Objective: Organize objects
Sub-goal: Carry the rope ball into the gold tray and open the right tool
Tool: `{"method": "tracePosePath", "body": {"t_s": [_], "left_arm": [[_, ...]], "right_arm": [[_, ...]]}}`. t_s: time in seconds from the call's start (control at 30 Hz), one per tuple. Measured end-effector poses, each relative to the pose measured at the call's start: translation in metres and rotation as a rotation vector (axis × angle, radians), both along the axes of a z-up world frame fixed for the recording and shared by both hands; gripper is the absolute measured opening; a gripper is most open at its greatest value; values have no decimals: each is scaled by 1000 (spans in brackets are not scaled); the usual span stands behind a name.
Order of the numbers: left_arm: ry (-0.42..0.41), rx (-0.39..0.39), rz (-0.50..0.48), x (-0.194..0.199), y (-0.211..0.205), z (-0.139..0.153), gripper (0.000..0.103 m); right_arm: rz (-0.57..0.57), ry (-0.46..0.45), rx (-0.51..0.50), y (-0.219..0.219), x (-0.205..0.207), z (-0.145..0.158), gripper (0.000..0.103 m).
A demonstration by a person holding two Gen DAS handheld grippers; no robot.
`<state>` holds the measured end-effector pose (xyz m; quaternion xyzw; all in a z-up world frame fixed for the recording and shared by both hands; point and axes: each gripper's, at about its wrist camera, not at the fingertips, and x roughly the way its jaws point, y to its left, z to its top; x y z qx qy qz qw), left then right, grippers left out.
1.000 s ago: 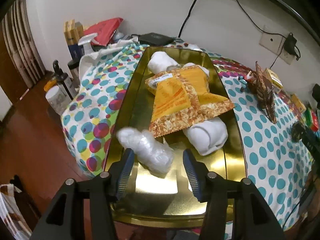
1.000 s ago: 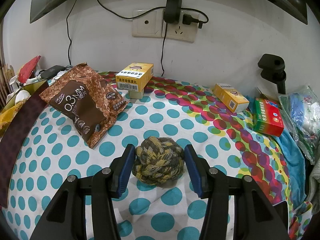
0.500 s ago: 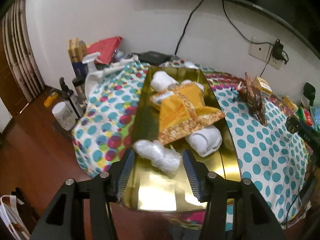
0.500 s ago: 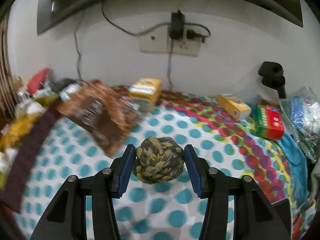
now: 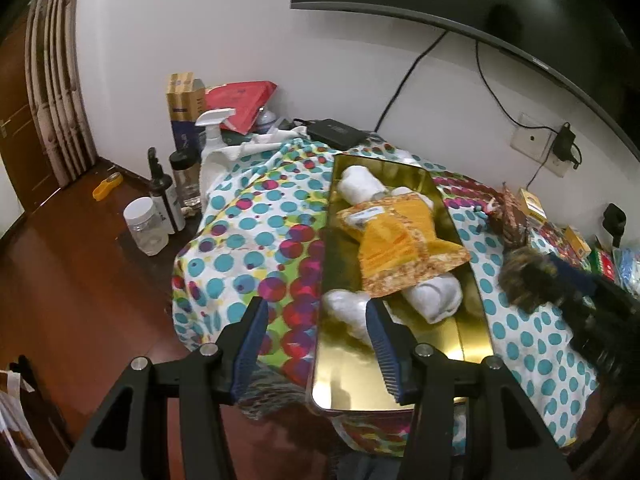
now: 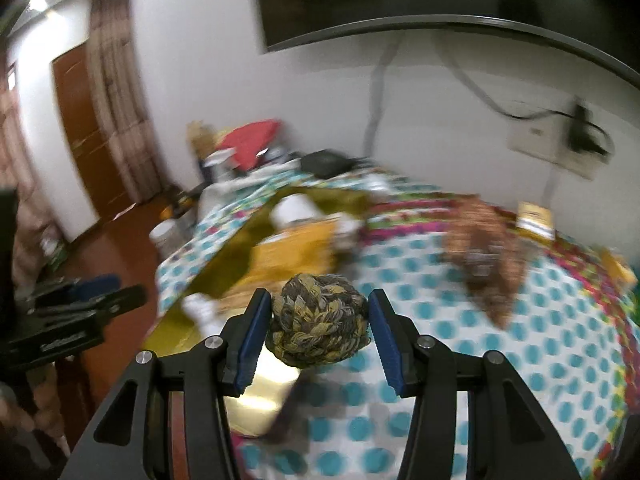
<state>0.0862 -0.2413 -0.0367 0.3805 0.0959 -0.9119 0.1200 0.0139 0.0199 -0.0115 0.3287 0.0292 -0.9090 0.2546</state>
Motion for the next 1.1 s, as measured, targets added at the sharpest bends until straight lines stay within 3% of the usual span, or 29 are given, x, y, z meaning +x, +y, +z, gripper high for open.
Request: {"method": "tracePosePath", "body": {"t_s": [0.4, 0.53, 0.7, 0.77, 0.83, 0.93, 1.03, 1.1], "left_arm": [[-1, 43, 44, 9, -30, -10, 52], [-19, 65, 52, 6, -34, -16, 52], [-25, 75, 51, 2, -32, -19, 52], [-30, 75, 44, -1, -29, -18, 52], [-29, 78, 35, -4, -24, -16, 52], [-18, 61, 17, -10, -13, -10, 52], [-15, 48, -28, -20, 6, -4, 52], [-3, 43, -77, -27, 24, 1, 52]], "right_arm": [[92, -105, 122, -33, -2, -39, 48], [84, -129, 132, -50, 2, -45, 48], [105, -112, 101, -29, 3, -41, 50], [112, -88, 92, -35, 9, -35, 71], [91, -46, 57, -29, 17, -24, 80], [34, 9, 18, -16, 21, -5, 83], [-73, 62, 9, 3, 17, 5, 87], [-193, 110, 34, 38, 3, 4, 91]]}}
